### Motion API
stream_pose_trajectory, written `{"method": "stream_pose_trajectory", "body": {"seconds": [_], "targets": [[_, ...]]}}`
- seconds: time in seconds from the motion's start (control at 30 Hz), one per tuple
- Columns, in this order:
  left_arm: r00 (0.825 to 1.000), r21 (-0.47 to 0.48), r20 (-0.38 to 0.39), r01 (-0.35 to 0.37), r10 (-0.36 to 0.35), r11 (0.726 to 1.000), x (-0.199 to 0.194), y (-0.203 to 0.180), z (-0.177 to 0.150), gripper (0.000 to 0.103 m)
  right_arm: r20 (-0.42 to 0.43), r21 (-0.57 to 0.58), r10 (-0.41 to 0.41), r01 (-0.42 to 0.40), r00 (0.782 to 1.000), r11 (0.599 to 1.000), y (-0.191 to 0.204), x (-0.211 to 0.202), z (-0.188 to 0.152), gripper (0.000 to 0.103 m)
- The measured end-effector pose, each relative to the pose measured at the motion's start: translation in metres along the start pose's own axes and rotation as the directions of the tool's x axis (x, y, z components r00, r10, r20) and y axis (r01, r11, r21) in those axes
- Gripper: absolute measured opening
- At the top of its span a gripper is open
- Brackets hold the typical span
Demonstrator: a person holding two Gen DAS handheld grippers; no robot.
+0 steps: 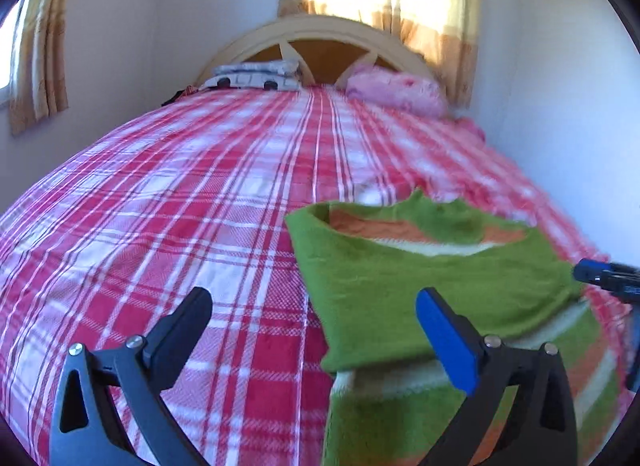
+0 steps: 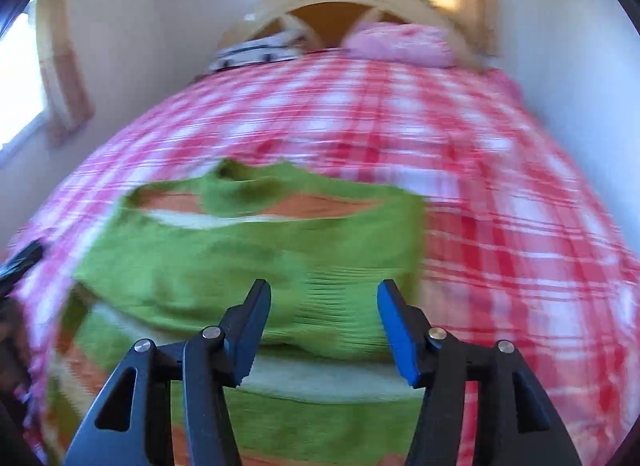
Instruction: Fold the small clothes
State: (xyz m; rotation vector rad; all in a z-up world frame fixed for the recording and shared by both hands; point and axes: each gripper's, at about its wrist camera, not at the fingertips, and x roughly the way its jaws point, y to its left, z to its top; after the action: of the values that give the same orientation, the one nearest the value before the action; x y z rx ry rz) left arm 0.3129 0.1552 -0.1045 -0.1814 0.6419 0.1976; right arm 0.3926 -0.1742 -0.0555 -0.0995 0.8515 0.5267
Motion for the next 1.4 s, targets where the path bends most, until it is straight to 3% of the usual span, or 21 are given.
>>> {"method": "stream_pose_trajectory", "body": {"seconds": [0.17,0.2,0.4,0.5,0.63,0.8,0.9,1.03,1.27,1.4], "targets": [[0.985,0.043,-0.171,-0.014,0.021,0.999,0.041,-0.009,-0.023,0.103,-0.139,0.005,0.002,-0.001,0.990,1.000,-0.003,0.041,-0.022,0.057],[0.979,0.036,-0.200,-0.015,0.022,0.999,0.044,-0.008,-0.026,0.103,-0.120,-0.008,0.004,-0.005,0.993,1.000,-0.005,0.041,-0.027,0.056],[0.977,0.049,-0.212,-0.029,0.038,0.998,0.046,-0.012,-0.027,0.103,-0.041,-0.041,-0.062,0.060,0.997,0.997,-0.001,0.013,-0.028,0.057],[0.977,0.070,-0.208,-0.042,0.055,0.997,0.046,-0.016,-0.027,0.103,-0.110,-0.078,-0.098,0.090,0.989,0.993,-0.001,0.030,-0.035,0.057],[0.977,0.065,-0.208,-0.043,0.056,0.997,0.046,-0.013,-0.028,0.103,-0.081,-0.033,-0.078,0.075,0.994,0.997,-0.008,0.029,-0.037,0.059],[0.978,0.077,-0.195,-0.054,0.068,0.996,0.038,-0.016,-0.033,0.103,-0.040,-0.053,-0.110,0.108,0.993,0.993,0.004,0.016,-0.040,0.059],[0.979,0.079,-0.191,-0.054,0.068,0.995,0.036,-0.017,-0.034,0.103,-0.062,-0.088,-0.135,0.130,0.989,0.988,0.005,0.022,-0.049,0.061],[0.980,0.075,-0.190,-0.051,0.065,0.996,0.031,-0.017,-0.036,0.103,-0.048,-0.029,-0.109,0.108,0.993,0.994,-0.004,0.012,-0.052,0.061],[0.975,0.141,-0.196,-0.080,0.107,0.987,0.033,-0.028,-0.040,0.103,-0.077,0.012,-0.095,0.096,0.992,0.995,-0.014,0.017,-0.058,0.062],[0.972,0.125,-0.215,-0.069,0.095,0.990,0.036,-0.025,-0.040,0.103,-0.071,0.004,-0.107,0.108,0.992,0.994,-0.012,0.015,-0.060,0.062]]}}
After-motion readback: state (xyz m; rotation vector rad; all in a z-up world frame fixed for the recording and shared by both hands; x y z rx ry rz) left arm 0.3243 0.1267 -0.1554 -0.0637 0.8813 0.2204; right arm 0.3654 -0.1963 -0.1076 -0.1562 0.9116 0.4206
